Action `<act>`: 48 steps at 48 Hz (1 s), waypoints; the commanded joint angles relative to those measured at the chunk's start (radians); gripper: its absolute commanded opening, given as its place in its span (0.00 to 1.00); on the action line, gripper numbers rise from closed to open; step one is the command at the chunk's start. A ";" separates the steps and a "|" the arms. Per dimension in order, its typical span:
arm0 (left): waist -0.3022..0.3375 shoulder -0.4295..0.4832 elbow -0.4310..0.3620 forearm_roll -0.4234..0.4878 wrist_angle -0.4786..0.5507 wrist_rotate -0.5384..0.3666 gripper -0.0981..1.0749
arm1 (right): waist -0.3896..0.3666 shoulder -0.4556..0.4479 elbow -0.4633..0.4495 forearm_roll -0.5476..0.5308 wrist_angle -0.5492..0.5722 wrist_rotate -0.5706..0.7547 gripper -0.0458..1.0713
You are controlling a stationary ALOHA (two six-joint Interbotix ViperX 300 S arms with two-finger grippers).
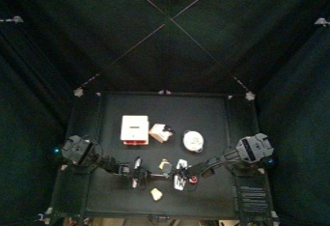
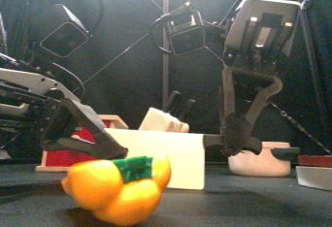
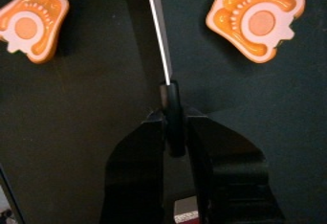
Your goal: Cut squash
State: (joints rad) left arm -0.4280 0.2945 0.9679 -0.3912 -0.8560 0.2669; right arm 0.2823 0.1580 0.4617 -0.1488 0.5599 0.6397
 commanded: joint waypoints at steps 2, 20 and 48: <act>-0.006 -0.012 0.018 0.005 0.008 -0.002 0.20 | -0.002 -0.020 -0.003 0.002 0.008 0.002 0.46; -0.005 -0.097 0.020 0.038 0.009 0.002 0.20 | 0.000 -0.074 -0.008 -0.014 0.008 0.002 0.46; -0.005 -0.166 0.029 0.044 0.025 0.002 0.20 | 0.000 -0.124 0.009 -0.046 -0.005 0.002 0.46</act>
